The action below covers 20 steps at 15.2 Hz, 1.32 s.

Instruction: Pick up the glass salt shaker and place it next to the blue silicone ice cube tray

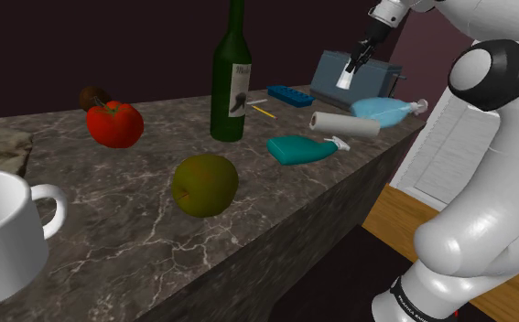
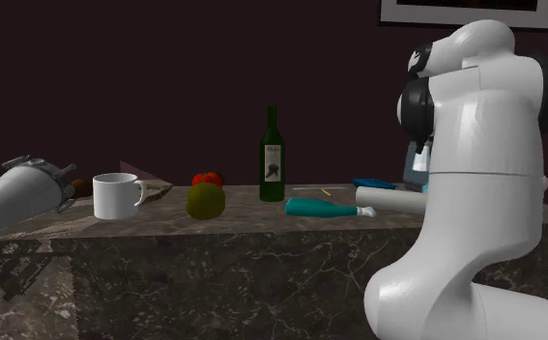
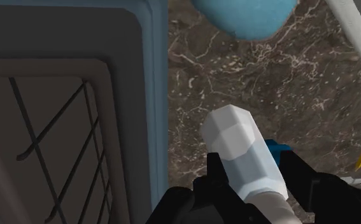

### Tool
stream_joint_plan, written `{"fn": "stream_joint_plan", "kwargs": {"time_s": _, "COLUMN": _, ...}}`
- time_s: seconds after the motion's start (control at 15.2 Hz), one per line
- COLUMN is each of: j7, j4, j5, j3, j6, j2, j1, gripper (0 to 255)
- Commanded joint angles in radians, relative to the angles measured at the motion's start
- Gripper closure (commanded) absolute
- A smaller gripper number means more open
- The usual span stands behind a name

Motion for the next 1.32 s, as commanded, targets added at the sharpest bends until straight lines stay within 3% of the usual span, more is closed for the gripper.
{"fn": "stream_joint_plan", "kwargs": {"time_s": 0.0, "j7": -0.017, "j4": -0.004, "j5": 0.001, "j3": -0.007, "j6": 0.011, "j2": 0.023, "j1": -0.011, "gripper": 255}}
{"fn": "stream_joint_plan", "kwargs": {"time_s": 0.92, "j7": -0.060, "j4": -0.302, "j5": -0.008, "j3": 0.001, "j6": 0.228, "j2": -0.055, "j1": 0.000, "gripper": 255}}
{"fn": "stream_joint_plan", "kwargs": {"time_s": 1.25, "j7": -0.062, "j4": -0.315, "j5": -0.008, "j3": 0.003, "j6": 0.239, "j2": -0.057, "j1": -0.002, "gripper": 255}}
